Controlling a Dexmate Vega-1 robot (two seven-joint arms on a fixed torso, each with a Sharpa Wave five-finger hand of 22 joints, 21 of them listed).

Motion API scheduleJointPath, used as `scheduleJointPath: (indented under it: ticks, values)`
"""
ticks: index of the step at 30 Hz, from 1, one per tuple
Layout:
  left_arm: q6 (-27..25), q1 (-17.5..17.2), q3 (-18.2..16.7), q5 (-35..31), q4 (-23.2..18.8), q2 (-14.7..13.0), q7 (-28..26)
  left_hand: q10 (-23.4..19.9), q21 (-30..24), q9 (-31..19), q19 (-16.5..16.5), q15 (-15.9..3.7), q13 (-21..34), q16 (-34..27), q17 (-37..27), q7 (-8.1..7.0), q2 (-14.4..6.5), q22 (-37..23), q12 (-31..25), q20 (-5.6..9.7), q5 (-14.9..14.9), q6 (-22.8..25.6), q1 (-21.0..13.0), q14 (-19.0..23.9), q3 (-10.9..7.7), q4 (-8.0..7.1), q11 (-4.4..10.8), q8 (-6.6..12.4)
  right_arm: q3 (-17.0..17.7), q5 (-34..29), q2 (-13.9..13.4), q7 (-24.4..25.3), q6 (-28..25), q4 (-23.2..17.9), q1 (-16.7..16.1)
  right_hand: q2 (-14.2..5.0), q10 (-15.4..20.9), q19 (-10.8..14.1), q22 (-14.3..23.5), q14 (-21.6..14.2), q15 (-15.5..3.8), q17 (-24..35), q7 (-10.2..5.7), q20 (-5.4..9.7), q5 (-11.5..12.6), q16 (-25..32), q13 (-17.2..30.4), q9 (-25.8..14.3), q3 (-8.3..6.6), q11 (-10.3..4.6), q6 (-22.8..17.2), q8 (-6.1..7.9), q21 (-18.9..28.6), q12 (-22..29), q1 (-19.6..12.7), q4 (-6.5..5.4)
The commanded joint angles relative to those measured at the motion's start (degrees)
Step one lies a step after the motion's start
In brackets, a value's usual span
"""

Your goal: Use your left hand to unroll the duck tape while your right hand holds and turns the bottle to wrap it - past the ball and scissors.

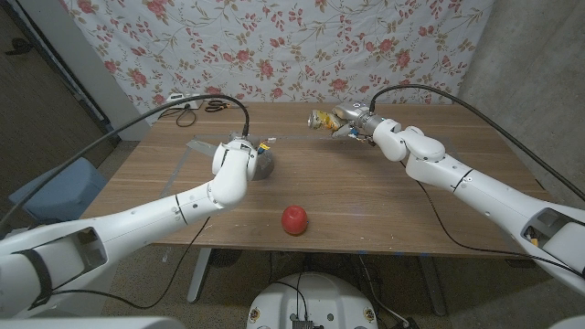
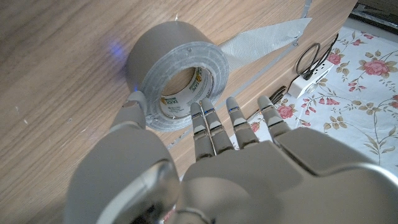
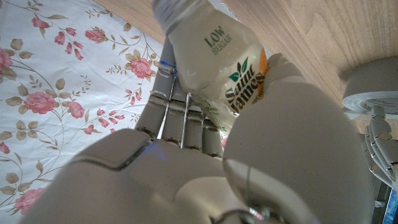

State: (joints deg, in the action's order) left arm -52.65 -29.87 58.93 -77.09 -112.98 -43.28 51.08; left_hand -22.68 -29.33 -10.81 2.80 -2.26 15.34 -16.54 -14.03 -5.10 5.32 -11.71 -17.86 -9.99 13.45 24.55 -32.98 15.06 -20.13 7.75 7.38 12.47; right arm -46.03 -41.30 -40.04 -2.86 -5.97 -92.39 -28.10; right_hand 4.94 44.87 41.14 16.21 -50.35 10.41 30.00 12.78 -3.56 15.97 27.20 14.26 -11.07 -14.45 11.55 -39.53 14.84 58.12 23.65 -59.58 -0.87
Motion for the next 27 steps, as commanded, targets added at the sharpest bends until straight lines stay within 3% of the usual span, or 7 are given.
scheduleJointPath:
  ticks: [1, 10, 13, 19, 22, 24, 27]
  values:
    - [7.94, -5.16, -6.58, -6.31, 3.14, 5.32, 4.77, -1.08, 0.64, -0.1, 1.67, -1.7, 0.27, 0.66, 0.22, -0.08, 0.18, 0.05, -0.35, -0.66, -0.25, 0.33, -0.23, -0.92, 0.57, -0.22, 0.23, -0.31, 0.17, 0.51, -0.2, 0.55, 1.16, 0.72, 0.2, -13.81, 14.53, 0.25, -0.11, -17.81, -23.05, 0.02, -13.83, 13.11, 0.39, -0.03, 0.28, -0.23, -0.52, -13.93, -17.3, -0.22, 0.47, -0.36, -11.84, -0.62]
    - [11.35, -7.57, -9.79, -7.0, 4.16, 8.55, 6.21, -3.88, 0.93, -0.08, 1.44, -1.26, -0.01, 0.73, 0.65, 1.02, -1.36, 0.17, -0.81, -0.57, -0.49, 1.27, 1.31, -0.27, 0.93, -1.6, -1.51, -0.38, 0.52, 1.91, -0.24, 0.15, 1.95, 1.32, 0.25, -13.75, 14.55, 0.06, -0.39, -17.91, -23.07, 0.07, -13.96, 13.18, 0.47, -0.2, 0.53, -0.26, -0.46, -13.98, -17.35, -0.44, 0.86, -0.53, -11.87, -0.66]
    - [11.16, -9.32, -12.41, -3.26, 2.49, 9.13, 3.62, 1.35, 3.29, -0.11, 5.15, 2.01, -0.52, 2.8, 1.0, 4.73, 2.35, 0.06, 2.14, -2.2, -0.22, -5.89, 9.97, -4.08, 6.58, -5.02, -5.2, -1.97, 0.24, 1.03, -0.23, -0.41, 0.69, 1.14, 0.33, -13.76, 14.59, -0.02, -0.48, -17.96, -23.07, 0.08, -13.95, 13.23, 0.5, -0.25, 0.62, -0.27, -0.44, -13.98, -17.49, -0.45, 0.98, -0.57, -11.88, -0.68]
    - [11.79, -9.77, -13.54, -3.14, 0.2, 8.76, 3.75, 1.89, 3.9, -0.14, 6.15, 3.16, -0.38, 3.32, 1.02, 5.81, 3.74, -0.06, 2.35, -2.26, 0.54, -6.39, 12.09, -5.39, 8.59, -5.73, -6.25, -1.61, 0.49, 1.62, -0.38, 0.63, 1.32, 1.39, 0.0, -13.73, 14.76, -0.65, -0.73, -18.16, -23.11, 0.16, -14.13, 13.32, 0.57, -0.32, 0.83, -0.3, -0.39, -14.32, -17.68, -0.57, 1.12, -0.65, -11.95, -0.7]
    - [12.23, -10.18, -12.76, -6.55, -0.14, 8.74, 3.24, 0.32, 3.87, -0.13, 5.72, 2.45, -0.3, 2.99, 1.11, 5.22, 3.14, -0.11, 1.74, -2.13, 1.13, -5.18, 11.73, -4.49, 8.76, -5.64, -5.44, -0.95, 0.72, 2.02, -0.57, 1.18, 1.86, 1.44, -0.18, -13.72, 14.83, -0.79, -0.8, -18.2, -23.11, 0.17, -14.18, 13.38, 0.59, -0.36, 0.9, -0.31, -0.37, -14.3, -17.68, -0.62, 1.18, -0.66, -11.95, -0.71]
    - [12.66, -10.44, -12.4, -8.7, 0.02, 8.91, 3.11, -3.3, 3.38, -0.08, 3.46, 0.45, -0.05, 2.11, 1.54, 4.11, -0.45, -0.2, 0.51, -2.01, 2.1, -2.56, 6.89, -1.75, 6.68, -3.9, -3.26, 0.04, 0.91, 2.48, -0.7, 1.08, 2.13, 1.41, -0.22, -13.7, 14.63, -0.88, -0.9, -18.23, -23.12, 0.19, -14.27, 13.41, 0.61, -0.42, 0.99, -0.32, -0.35, -14.39, -17.64, -0.71, 1.29, -0.8, -11.98, -0.71]
    - [13.27, -10.62, -12.09, -11.53, 1.25, 9.92, 4.27, -5.9, 2.94, -0.04, 1.46, -0.83, 0.08, 1.68, 2.0, 2.81, -2.62, -0.11, -0.22, -1.57, 2.04, -0.36, 2.36, 0.3, 4.74, -1.8, -1.51, 0.55, 1.22, 3.21, -0.95, 1.26, 2.88, 1.32, -0.41, -13.69, 14.7, -1.0, -0.98, -18.22, -23.1, 0.21, -14.32, 13.43, 0.62, -0.48, 1.06, -0.33, -0.33, -14.31, -17.69, -0.74, 1.37, -0.82, -11.98, -0.73]
